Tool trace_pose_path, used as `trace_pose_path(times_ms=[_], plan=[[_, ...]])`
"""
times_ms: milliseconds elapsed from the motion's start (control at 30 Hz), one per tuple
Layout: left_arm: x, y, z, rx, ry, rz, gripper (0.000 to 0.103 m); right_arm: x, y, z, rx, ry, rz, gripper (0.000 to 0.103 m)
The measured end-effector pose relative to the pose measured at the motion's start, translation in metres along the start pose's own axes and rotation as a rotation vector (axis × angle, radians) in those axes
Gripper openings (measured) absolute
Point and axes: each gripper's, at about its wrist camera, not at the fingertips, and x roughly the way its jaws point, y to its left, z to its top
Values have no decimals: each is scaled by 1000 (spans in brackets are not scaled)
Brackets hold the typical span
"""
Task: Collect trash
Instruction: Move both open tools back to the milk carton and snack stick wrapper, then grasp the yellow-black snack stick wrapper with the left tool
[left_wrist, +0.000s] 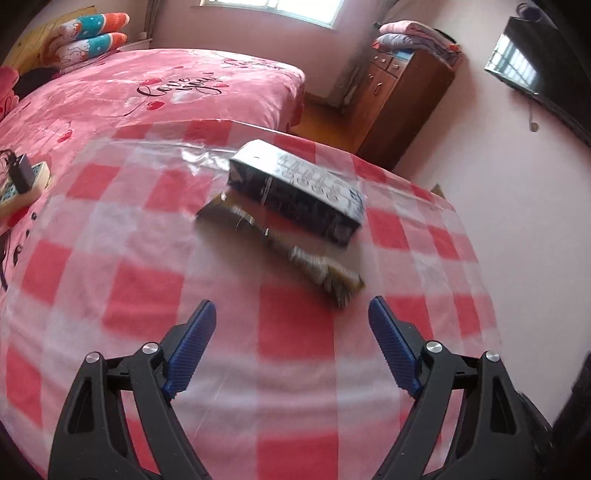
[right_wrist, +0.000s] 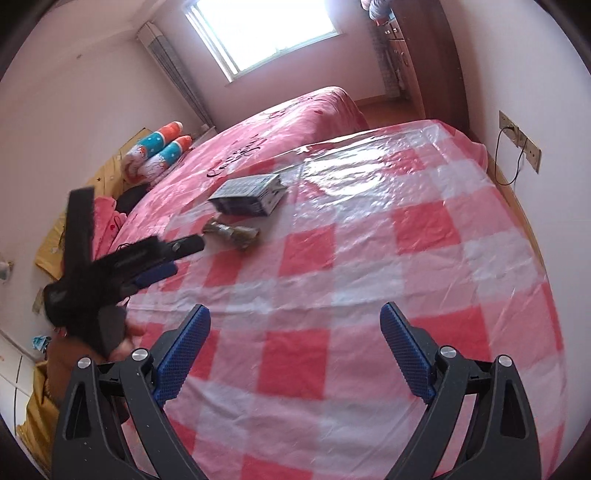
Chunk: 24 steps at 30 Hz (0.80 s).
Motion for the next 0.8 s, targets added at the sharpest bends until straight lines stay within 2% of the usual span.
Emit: trace_pose_path(times_ms=[33, 167, 300, 400, 467, 633, 800], plan=[[5, -2, 3, -5, 5, 9, 77, 3, -3, 6, -2, 1, 6, 92], [28, -2, 17, -30, 25, 57, 71, 21, -4, 30, -14, 6, 28, 92], [38, -4, 27, -27, 19, 59, 70, 39, 3, 49, -46, 8, 35, 92], [45, -5, 33, -25, 16, 62, 63, 53, 10, 61, -67, 14, 38, 92], [49, -8, 35, -7, 16, 58, 45, 64, 15, 68, -78, 21, 36, 92], [49, -5, 32, 39, 3, 52, 23, 94, 22, 81, -100, 49, 39, 92], [40, 11, 26, 31, 19, -16, 17, 126, 35, 93, -142, 71, 39, 92]])
